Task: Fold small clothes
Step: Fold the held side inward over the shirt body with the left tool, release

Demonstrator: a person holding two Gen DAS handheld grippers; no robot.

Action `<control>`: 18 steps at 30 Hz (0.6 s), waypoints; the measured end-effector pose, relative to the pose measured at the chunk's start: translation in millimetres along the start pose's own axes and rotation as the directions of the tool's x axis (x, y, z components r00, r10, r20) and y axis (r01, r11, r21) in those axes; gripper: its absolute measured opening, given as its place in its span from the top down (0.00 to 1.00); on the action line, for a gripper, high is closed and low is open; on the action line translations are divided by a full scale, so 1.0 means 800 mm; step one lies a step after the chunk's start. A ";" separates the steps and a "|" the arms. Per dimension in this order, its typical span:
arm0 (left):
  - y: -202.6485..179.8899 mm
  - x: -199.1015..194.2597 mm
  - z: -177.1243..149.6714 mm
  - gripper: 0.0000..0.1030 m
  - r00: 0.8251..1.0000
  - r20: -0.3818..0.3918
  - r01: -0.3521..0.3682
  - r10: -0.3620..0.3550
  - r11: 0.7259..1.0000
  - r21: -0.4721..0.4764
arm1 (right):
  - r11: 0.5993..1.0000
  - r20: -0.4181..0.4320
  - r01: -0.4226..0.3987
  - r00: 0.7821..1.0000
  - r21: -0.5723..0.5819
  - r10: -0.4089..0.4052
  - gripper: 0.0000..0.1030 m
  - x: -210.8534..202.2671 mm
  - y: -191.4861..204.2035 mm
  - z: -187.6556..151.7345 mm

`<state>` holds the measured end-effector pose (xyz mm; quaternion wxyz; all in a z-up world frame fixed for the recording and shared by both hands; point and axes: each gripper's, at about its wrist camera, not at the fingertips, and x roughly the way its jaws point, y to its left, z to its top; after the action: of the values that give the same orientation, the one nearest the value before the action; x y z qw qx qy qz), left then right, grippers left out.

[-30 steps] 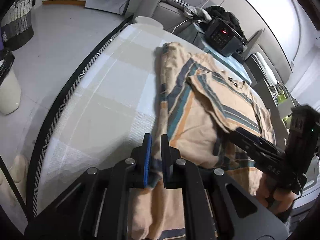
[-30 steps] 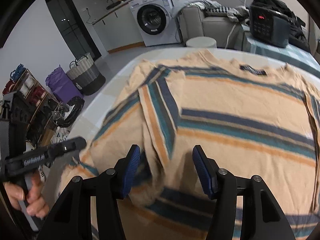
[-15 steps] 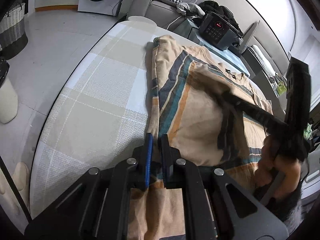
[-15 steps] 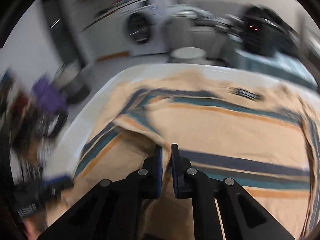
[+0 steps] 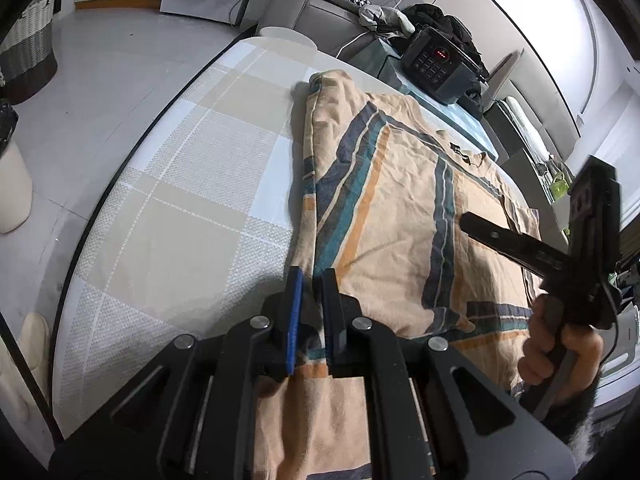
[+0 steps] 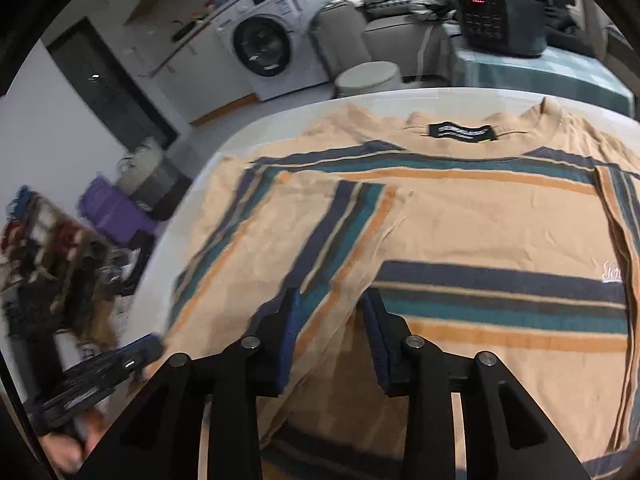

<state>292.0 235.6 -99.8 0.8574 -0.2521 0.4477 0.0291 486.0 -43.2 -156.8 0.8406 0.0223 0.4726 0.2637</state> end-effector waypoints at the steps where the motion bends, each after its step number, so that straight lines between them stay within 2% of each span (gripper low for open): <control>1: 0.000 0.000 0.000 0.95 1.000 0.001 0.000 0.000 1.000 0.000 | 1.000 0.022 -0.002 1.000 0.012 0.002 0.69 0.003 -0.001 0.001; 3: -0.002 0.000 0.000 0.95 1.000 -0.002 -0.005 0.005 1.000 0.001 | 0.999 0.060 0.025 0.998 0.032 -0.027 0.83 0.011 -0.001 0.005; 7: -0.004 0.000 -0.001 0.95 1.000 -0.002 -0.011 0.011 1.000 0.002 | 0.999 0.039 0.041 0.998 0.008 -0.041 0.82 0.015 0.010 0.014; 10: -0.009 -0.009 -0.004 0.95 0.999 0.017 -0.029 0.029 0.999 0.014 | 0.992 0.060 0.125 0.990 0.009 -0.125 0.80 -0.012 -0.001 0.011; 12: -0.016 -0.017 -0.005 0.93 0.998 0.039 -0.053 0.051 0.998 0.032 | 0.986 0.086 0.166 0.982 0.008 -0.166 0.74 -0.043 -0.018 0.001; 14: -0.024 -0.023 -0.006 0.79 0.996 0.053 -0.069 0.067 0.996 0.050 | 0.982 0.107 0.190 0.976 0.022 -0.191 0.64 -0.079 -0.041 -0.013; 15: -0.030 -0.027 -0.007 0.67 0.996 0.063 -0.069 0.066 0.996 0.059 | 0.977 0.119 0.213 0.969 0.030 -0.215 0.59 -0.100 -0.056 -0.023; 16: -0.035 -0.030 -0.008 0.56 0.996 0.070 -0.066 0.062 0.996 0.066 | 0.967 0.131 0.252 0.958 0.038 -0.255 0.58 -0.121 -0.073 -0.034; 17: -0.044 -0.033 -0.010 0.51 0.995 0.079 -0.061 0.055 0.995 0.078 | 0.960 0.135 0.277 0.950 0.044 -0.281 0.57 -0.134 -0.086 -0.043; 18: -0.051 -0.034 -0.011 0.42 0.995 0.083 -0.056 0.048 0.994 0.089 | 0.949 0.129 0.311 0.940 0.053 -0.315 0.57 -0.149 -0.103 -0.053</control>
<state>280.4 201.1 -66.3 0.8843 -0.1996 0.4201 0.0411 436.7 -178.5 -110.4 0.9016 -0.0219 0.4159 0.1170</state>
